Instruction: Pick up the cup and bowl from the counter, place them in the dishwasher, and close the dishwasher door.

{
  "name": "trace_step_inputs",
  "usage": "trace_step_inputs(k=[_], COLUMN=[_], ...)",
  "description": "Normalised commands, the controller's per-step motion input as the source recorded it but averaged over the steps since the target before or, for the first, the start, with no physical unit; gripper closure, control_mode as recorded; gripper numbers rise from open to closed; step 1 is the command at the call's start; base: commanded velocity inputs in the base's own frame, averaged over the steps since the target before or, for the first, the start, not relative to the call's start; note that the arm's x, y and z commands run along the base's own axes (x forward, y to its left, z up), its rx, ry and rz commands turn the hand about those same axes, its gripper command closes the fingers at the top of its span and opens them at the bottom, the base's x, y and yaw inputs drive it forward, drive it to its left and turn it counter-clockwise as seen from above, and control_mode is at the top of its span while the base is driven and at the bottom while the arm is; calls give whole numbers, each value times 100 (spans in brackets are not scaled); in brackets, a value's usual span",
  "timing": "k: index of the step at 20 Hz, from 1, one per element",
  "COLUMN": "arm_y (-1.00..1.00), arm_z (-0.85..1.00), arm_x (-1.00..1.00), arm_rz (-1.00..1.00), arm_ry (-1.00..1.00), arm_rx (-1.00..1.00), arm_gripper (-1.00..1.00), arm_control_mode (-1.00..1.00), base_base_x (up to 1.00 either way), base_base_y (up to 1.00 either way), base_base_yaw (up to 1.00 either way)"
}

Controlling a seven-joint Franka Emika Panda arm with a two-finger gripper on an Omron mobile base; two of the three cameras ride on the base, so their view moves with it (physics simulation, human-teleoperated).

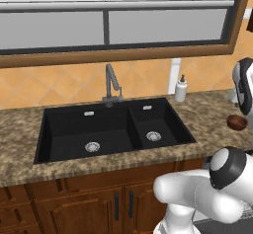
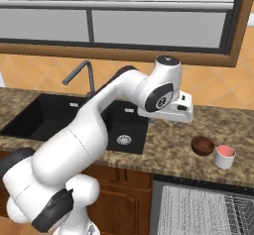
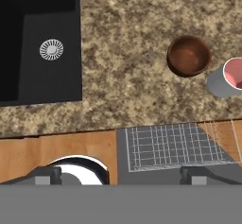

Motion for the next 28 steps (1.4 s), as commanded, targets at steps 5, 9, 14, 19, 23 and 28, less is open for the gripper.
trace_step_inputs(k=[5,9,14,19,23,28], arm_y=[-35,-24,-59,-31,-18,-32], arm_z=[-8,-24,-22,-49,-64,-68], arm_x=[33,56,64,14,58,70], arm_rz=[-6,-11,-4,1,18,14], arm_ry=[4,1,5,8,21,22], arm_rx=[0,-9,-4,5,12,2], arm_gripper=[-100,-100,-100,-100,-100,-100], arm_control_mode=[-100,-100,-100,-100,-100,-100], base_base_x=[0,0,0,0,0,0], base_base_y=[0,0,0,0,0,0], base_base_yaw=[0,0,0,0,0,0])
